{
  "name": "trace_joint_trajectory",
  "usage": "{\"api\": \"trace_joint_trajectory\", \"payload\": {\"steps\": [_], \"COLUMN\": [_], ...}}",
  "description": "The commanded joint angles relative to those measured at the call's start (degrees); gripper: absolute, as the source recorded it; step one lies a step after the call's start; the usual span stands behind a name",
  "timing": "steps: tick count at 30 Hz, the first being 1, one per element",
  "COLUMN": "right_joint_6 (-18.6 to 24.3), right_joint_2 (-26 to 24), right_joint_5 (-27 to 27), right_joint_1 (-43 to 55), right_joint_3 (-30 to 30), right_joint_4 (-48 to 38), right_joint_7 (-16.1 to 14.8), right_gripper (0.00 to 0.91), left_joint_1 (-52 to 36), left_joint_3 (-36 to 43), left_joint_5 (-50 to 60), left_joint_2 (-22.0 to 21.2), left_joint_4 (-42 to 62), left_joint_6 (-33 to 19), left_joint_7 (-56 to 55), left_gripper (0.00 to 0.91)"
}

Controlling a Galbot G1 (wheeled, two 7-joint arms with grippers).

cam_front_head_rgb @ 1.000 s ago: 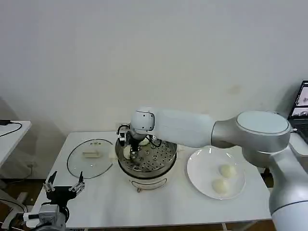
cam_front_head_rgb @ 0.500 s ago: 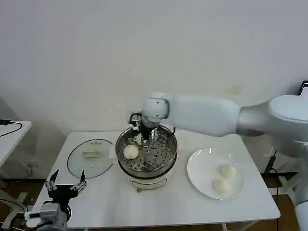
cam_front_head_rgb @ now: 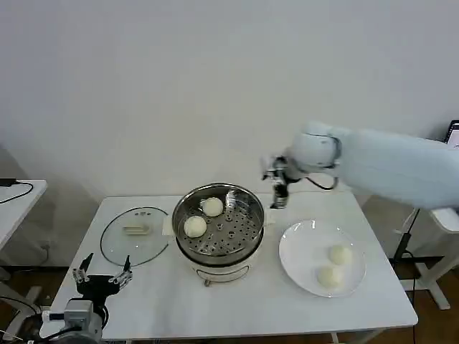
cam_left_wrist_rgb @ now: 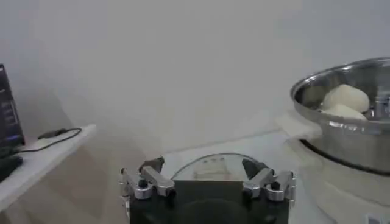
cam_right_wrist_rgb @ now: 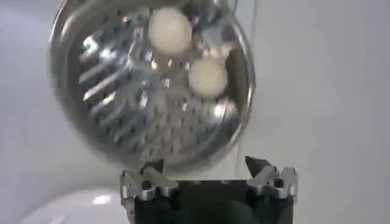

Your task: Take steamed baozi put them in steamer then cover it.

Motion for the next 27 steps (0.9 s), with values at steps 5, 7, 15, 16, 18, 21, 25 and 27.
{"api": "trace_joint_trajectory", "payload": {"steps": [5, 7, 15, 16, 18, 21, 25, 27], "right_joint_6": [9.8, 10.2, 10.8, 10.8, 10.5, 10.3, 10.0, 10.0], "right_joint_2": [-23.3, -24.0, -24.3, -24.1, -23.5, -21.9, -19.6, -18.3], "right_joint_5": [-15.9, -16.9, -21.5, -21.8, -21.8, -22.5, -22.2, -22.4], "right_joint_1": [-22.1, -28.1, -45.6, -46.1, -46.7, -47.2, -47.1, -46.9], "right_joint_3": [14.3, 19.6, 31.7, 31.6, 31.3, 30.9, 30.1, 29.5], "right_joint_4": [7.7, 8.0, 7.7, 7.5, 6.8, 5.4, 3.2, 2.0], "right_joint_7": [-4.9, -5.1, -6.5, -6.8, -7.1, -7.4, -7.6, -7.5], "right_gripper": [0.907, 0.907, 0.907, 0.907, 0.907, 0.907, 0.907, 0.907], "left_joint_1": [-0.6, -0.5, 0.3, 0.5, 0.6, 0.7, 0.9, 1.1], "left_joint_3": [1.3, 1.5, 1.4, 1.3, 1.2, 1.2, 1.3, 1.3], "left_joint_5": [-0.2, 0.0, 0.6, 0.7, 0.9, 1.2, 1.6, 1.8], "left_joint_2": [0.7, 0.7, 0.4, 0.4, 0.3, 0.0, -0.2, -0.3], "left_joint_4": [1.1, 1.1, 1.1, 1.2, 1.4, 1.3, 1.3, 1.4], "left_joint_6": [0.1, 0.1, 0.1, 0.0, 0.0, 0.1, 0.1, 0.0], "left_joint_7": [0.1, 0.2, 0.2, 0.3, 0.3, 0.3, 0.3, 0.3], "left_gripper": [0.907, 0.907, 0.907, 0.907, 0.907, 0.907, 0.907, 0.907]}}
